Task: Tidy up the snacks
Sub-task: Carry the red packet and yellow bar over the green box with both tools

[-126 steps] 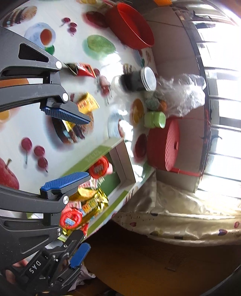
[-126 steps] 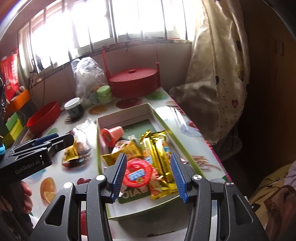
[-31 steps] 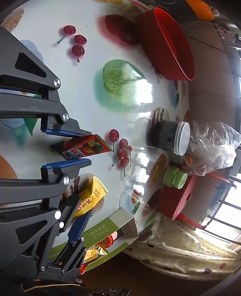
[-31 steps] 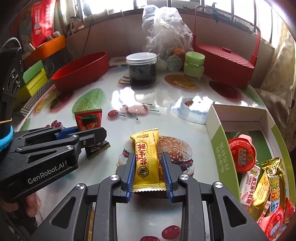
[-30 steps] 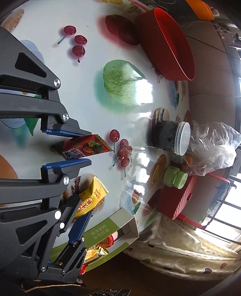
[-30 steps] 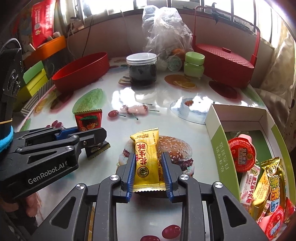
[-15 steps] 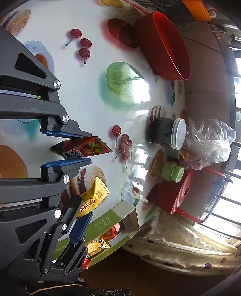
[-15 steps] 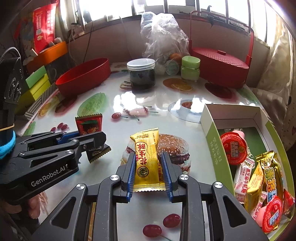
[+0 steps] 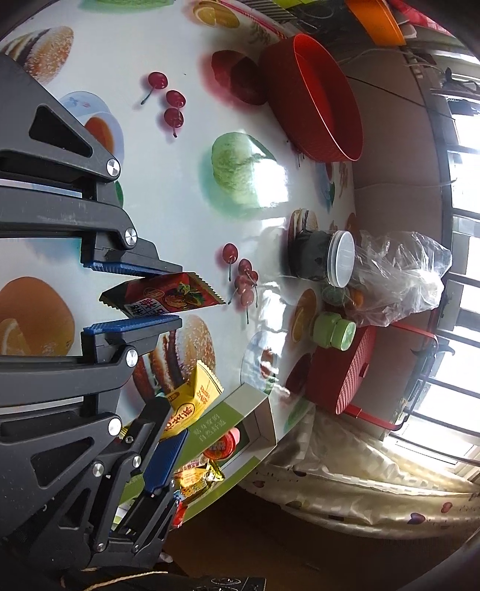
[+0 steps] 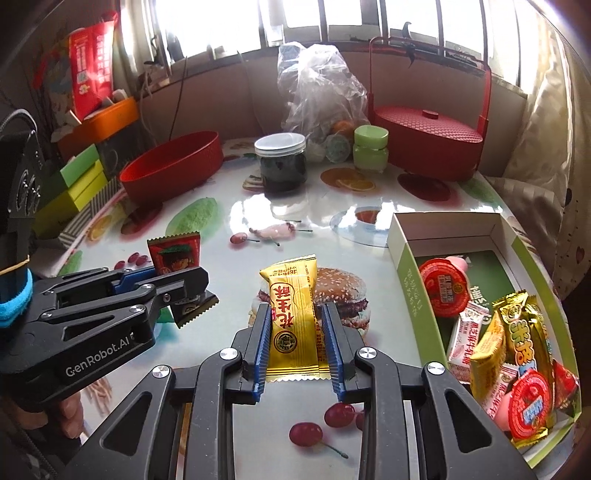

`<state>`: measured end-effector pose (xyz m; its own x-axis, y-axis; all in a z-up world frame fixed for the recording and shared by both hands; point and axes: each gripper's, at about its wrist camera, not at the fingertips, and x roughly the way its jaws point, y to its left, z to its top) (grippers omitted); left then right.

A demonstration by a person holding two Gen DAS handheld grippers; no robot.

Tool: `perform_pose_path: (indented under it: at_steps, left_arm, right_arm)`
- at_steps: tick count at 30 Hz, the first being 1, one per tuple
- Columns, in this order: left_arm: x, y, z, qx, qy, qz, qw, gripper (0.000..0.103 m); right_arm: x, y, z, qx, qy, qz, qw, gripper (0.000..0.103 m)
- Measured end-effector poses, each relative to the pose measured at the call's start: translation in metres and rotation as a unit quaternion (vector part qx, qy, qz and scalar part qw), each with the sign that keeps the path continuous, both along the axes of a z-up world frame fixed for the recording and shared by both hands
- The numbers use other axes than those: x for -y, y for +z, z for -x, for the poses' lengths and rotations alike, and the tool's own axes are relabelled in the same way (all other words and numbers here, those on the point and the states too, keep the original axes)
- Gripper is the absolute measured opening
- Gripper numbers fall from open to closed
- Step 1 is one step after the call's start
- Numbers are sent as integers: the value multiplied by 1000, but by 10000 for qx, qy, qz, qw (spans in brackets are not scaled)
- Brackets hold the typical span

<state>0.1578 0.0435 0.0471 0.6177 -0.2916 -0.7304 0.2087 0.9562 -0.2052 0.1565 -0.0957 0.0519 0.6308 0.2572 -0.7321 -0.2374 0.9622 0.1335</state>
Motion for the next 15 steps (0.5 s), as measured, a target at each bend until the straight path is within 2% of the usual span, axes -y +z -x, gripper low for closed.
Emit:
perform_pose_path:
  at_steps: [15]
  left_arm:
    - [12, 18, 20, 227, -162, 41, 9996, 21]
  right_arm:
    - [17, 20, 32, 229, -194, -129, 9995, 26]
